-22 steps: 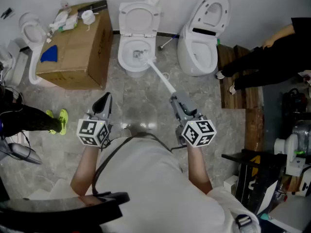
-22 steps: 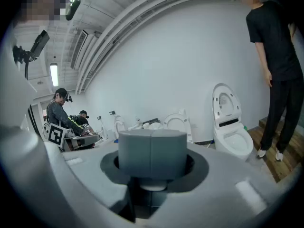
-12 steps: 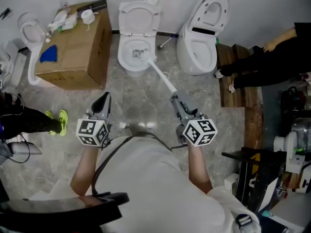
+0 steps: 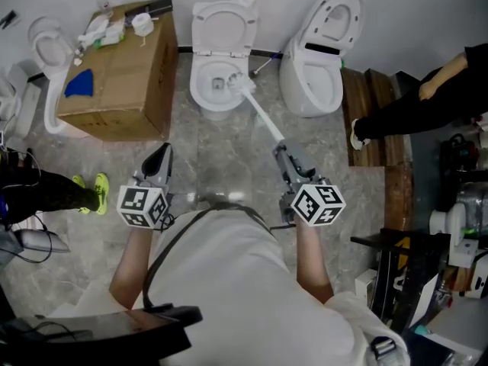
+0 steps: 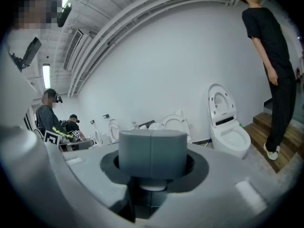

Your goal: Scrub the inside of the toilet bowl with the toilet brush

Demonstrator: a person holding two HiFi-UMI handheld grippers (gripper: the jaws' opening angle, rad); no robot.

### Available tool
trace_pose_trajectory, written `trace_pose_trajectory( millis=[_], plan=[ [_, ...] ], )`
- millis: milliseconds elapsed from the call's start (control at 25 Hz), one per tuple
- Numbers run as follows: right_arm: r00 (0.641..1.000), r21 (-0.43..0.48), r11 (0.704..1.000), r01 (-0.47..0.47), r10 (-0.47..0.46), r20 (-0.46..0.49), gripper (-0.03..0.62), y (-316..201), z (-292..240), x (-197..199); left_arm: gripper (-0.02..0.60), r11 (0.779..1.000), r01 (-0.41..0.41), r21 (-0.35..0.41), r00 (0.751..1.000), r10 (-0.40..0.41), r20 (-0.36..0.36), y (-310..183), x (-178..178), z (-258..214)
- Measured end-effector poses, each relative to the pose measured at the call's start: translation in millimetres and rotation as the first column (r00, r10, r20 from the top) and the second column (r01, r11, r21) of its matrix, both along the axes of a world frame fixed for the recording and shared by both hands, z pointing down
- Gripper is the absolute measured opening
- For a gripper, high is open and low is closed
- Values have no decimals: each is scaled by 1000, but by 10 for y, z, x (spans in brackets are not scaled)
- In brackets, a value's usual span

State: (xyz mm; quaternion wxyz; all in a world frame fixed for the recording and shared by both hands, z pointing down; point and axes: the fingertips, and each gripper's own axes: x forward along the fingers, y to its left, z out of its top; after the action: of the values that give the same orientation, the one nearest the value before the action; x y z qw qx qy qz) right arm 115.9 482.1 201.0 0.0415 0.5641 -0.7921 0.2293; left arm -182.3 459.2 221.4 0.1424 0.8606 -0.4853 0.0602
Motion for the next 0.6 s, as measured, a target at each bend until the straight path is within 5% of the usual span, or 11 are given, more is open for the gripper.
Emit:
trace_pose_trajectory(
  millis=[600],
  plan=[
    [999, -6, 999, -46, 46, -14, 150, 18, -40, -362, -11, 1000, 18, -6, 1000, -18, -19, 102, -590, 102]
  ],
)
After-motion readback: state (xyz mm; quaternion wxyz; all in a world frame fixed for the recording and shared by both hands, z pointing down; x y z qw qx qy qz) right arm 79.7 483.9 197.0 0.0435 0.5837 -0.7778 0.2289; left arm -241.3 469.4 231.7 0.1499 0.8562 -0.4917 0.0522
